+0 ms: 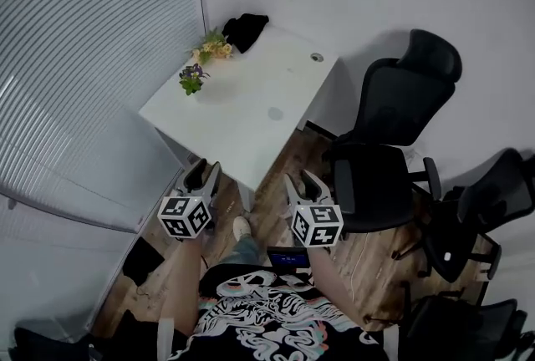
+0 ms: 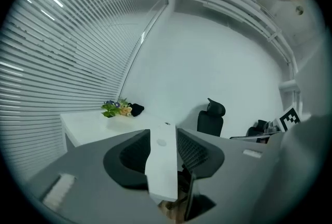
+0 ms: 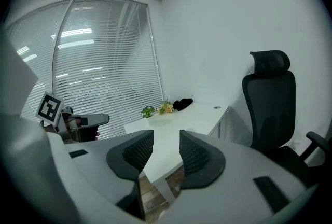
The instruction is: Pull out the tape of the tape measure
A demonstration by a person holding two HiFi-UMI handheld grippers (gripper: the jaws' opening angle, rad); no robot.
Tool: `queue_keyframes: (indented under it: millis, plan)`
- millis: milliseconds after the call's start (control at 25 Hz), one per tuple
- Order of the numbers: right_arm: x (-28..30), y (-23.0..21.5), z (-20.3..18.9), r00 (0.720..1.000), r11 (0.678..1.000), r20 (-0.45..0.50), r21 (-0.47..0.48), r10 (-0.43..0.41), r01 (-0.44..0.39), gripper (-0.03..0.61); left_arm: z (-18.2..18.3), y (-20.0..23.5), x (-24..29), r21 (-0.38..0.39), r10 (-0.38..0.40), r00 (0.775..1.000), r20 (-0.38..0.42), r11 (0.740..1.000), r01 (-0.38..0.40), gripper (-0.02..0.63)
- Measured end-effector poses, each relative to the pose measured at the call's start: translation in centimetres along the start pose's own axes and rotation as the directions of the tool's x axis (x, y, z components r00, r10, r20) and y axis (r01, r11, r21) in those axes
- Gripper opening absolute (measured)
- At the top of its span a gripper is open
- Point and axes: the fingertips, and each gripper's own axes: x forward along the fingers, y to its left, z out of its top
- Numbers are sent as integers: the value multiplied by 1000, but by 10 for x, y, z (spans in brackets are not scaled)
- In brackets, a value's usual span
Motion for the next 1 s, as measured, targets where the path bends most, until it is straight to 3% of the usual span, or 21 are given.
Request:
queue_keyframes:
  millis: [360, 560, 720, 1000]
  plan:
    - [104, -51, 13, 994, 998, -92, -16, -61, 60, 176, -3, 38, 126, -26, -62, 993, -100, 998, 59, 149]
    - [148, -70, 13, 985, 995, -138, -14, -104, 103, 186, -1, 76, 161, -51, -56, 990, -128, 997, 50, 149]
    - [171, -79, 23, 980, 987, -118, -35, -160, 157, 173, 4, 93, 186, -40, -80, 986, -146, 996, 75, 149]
    - [195, -79, 33, 978, 985, -123, -41, -171, 167, 176, 6, 107, 206, -54, -93, 982, -162, 995, 85, 149]
